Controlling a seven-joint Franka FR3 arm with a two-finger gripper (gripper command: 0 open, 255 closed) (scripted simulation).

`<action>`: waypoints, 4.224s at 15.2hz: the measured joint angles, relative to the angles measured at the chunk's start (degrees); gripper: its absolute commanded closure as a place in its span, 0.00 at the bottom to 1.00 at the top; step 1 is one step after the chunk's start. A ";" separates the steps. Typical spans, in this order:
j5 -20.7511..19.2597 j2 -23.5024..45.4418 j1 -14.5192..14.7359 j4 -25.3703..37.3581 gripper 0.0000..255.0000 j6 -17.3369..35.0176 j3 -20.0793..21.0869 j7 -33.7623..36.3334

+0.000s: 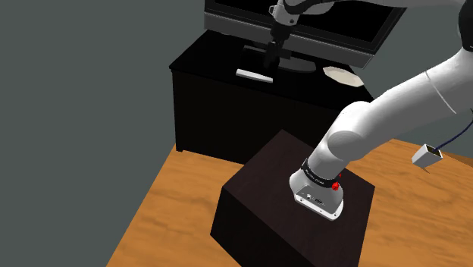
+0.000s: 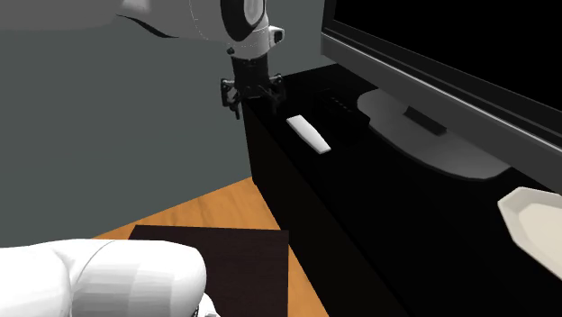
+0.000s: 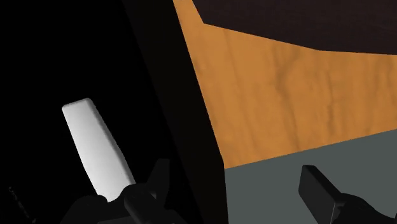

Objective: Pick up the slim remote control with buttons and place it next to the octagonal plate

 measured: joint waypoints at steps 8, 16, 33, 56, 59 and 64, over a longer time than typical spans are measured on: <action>4.78 17.14 1.62 8.55 0.00 7.27 -9.32 -18.47; 17.35 38.59 -1.02 23.29 0.00 9.59 -12.19 -38.59; 22.67 47.32 -3.88 25.93 1.00 13.96 -10.37 -44.92; 19.41 42.73 -2.89 29.49 1.00 6.50 -11.74 -42.79; 18.66 41.65 -2.70 30.70 1.00 4.39 -11.99 -42.29; 17.90 39.88 -4.50 29.13 1.00 4.23 -13.50 -45.31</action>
